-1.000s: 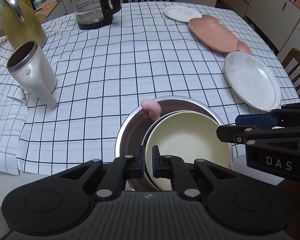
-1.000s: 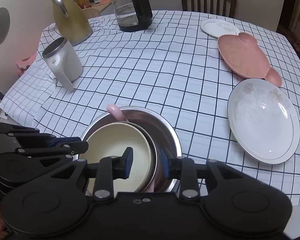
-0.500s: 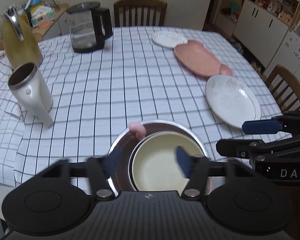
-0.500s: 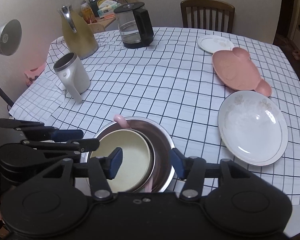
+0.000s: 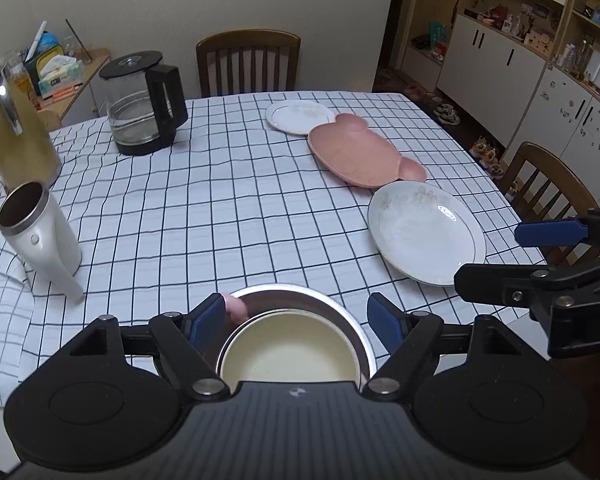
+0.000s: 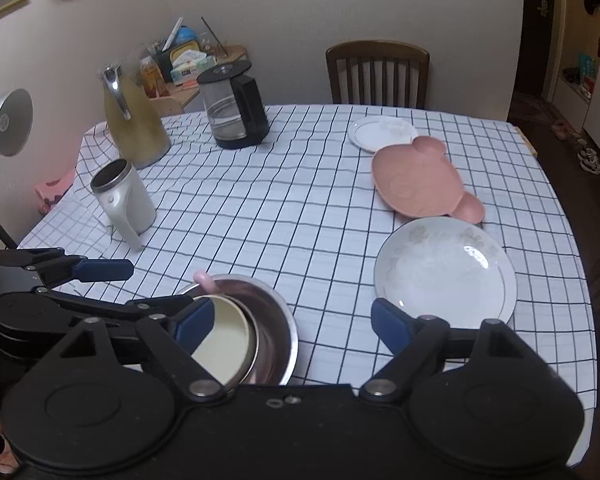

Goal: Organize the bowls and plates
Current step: 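Move both grippers to the rim of the large floral white plate, then close both grippers on the floral plate rim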

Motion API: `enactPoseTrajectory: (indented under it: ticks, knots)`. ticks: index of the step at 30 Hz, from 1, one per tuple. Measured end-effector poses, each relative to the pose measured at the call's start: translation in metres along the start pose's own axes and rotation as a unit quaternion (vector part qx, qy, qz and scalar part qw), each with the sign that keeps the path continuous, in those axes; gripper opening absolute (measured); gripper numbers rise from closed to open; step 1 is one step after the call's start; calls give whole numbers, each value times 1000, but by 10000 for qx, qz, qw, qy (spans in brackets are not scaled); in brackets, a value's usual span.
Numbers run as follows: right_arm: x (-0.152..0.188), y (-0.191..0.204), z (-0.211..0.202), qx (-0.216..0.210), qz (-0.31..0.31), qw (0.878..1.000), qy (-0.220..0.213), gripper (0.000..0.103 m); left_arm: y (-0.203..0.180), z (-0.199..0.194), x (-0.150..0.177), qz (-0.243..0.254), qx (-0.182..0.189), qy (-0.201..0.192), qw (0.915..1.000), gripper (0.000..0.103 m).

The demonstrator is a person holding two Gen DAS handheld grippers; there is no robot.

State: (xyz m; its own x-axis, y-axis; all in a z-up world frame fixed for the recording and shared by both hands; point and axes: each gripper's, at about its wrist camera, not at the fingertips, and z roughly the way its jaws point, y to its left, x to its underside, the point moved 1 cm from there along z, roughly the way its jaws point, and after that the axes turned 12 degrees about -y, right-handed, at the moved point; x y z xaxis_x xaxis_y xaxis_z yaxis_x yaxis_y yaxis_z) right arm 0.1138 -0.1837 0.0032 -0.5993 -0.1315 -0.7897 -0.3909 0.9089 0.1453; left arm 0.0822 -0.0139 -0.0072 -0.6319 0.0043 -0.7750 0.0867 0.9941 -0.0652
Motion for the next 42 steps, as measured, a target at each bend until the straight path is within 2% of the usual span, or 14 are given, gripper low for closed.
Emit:
enactPoseTrajectory:
  ticks: [5,11,19,29,38,39,40,42]
  knots:
    - [-5,-29,-4,103,170,9996,-218,101,-19,17,-12,5,78,42,10000,79]
    - [-7,-86,4,418,354,9984,-158,101,-53,55,-25,-81,139,161,9997,79]
    - [-7,-163,33,655,449,9968,92,100,-92,117,-37,-195,-60,412,9989,79]
    - [-1,-237,92,695,524,9943,619,94,-109,206,-32,-401,-474,926,9938,79]
    - [13,-278,144,713,702,9882,1159,76,-107,258,-18,-692,-658,1307,9868,78]
    - [14,-280,148,708,724,9876,1203,75,-107,261,-17,-717,-677,1335,9861,74]
    - [15,-282,151,674,748,9871,1243,74,-107,265,-16,-735,-660,1385,9854,65]
    - [17,-284,156,628,776,9863,1317,68,-105,271,-13,-801,-645,1515,9831,57]
